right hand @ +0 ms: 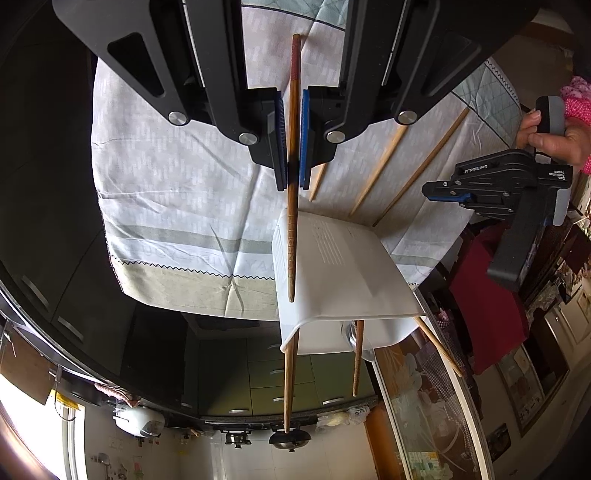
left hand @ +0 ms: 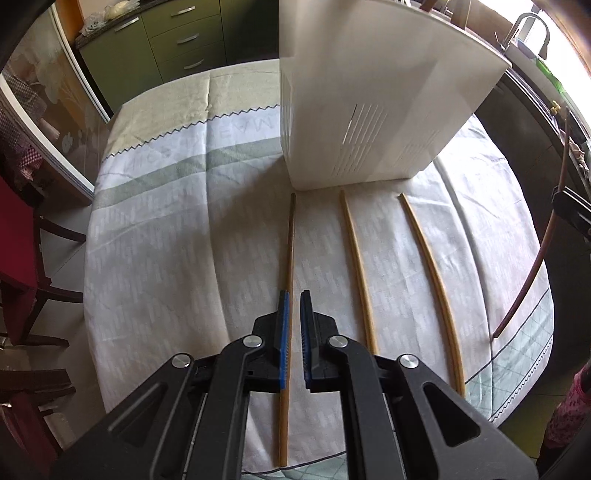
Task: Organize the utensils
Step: 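Lift both chopsticks upright with the left and right grippers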
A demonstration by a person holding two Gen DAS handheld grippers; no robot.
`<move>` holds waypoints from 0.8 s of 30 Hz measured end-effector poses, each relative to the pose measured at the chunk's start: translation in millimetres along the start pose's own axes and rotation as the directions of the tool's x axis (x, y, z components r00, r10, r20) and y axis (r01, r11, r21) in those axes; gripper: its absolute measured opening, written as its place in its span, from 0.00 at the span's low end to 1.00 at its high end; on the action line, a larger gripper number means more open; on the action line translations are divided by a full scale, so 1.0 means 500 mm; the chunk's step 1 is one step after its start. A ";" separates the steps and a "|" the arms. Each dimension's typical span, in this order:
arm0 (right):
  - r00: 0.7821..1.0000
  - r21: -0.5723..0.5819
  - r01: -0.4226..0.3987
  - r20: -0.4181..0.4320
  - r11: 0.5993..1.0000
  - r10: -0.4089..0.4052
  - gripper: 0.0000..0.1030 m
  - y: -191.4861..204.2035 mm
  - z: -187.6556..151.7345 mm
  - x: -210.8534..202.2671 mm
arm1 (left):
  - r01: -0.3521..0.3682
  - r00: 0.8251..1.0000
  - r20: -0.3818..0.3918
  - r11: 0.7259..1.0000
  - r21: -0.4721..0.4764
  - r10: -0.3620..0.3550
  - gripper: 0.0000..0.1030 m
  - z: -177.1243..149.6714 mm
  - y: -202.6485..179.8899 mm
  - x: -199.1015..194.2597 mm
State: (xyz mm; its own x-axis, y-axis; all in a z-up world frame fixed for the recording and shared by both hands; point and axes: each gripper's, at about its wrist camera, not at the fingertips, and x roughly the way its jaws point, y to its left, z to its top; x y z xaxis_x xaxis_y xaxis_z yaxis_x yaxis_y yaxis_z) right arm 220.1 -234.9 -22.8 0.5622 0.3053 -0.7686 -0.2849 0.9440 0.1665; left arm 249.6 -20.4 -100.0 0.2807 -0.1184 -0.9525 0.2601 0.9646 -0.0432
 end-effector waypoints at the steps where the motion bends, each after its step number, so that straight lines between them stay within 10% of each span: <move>1: 1.000 0.002 0.002 0.000 1.000 -0.002 0.07 -0.002 0.000 -0.001 | -0.006 1.000 -0.007 1.000 0.004 0.006 0.06 0.003 -0.002 0.009; 24: 1.000 0.011 -0.016 -0.006 1.000 0.016 0.07 -0.010 -0.007 0.006 | -0.075 0.995 -0.058 0.996 0.045 0.078 0.06 0.035 -0.032 0.066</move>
State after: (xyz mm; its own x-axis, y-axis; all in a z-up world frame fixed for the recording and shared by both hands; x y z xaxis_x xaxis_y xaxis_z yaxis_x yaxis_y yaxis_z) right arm 220.4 -239.3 -28.1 0.5532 0.3199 -0.7692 -0.2852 0.9403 0.1859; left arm 270.8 -43.6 -125.3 0.2458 -0.0291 -0.9689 0.2795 0.9592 0.0420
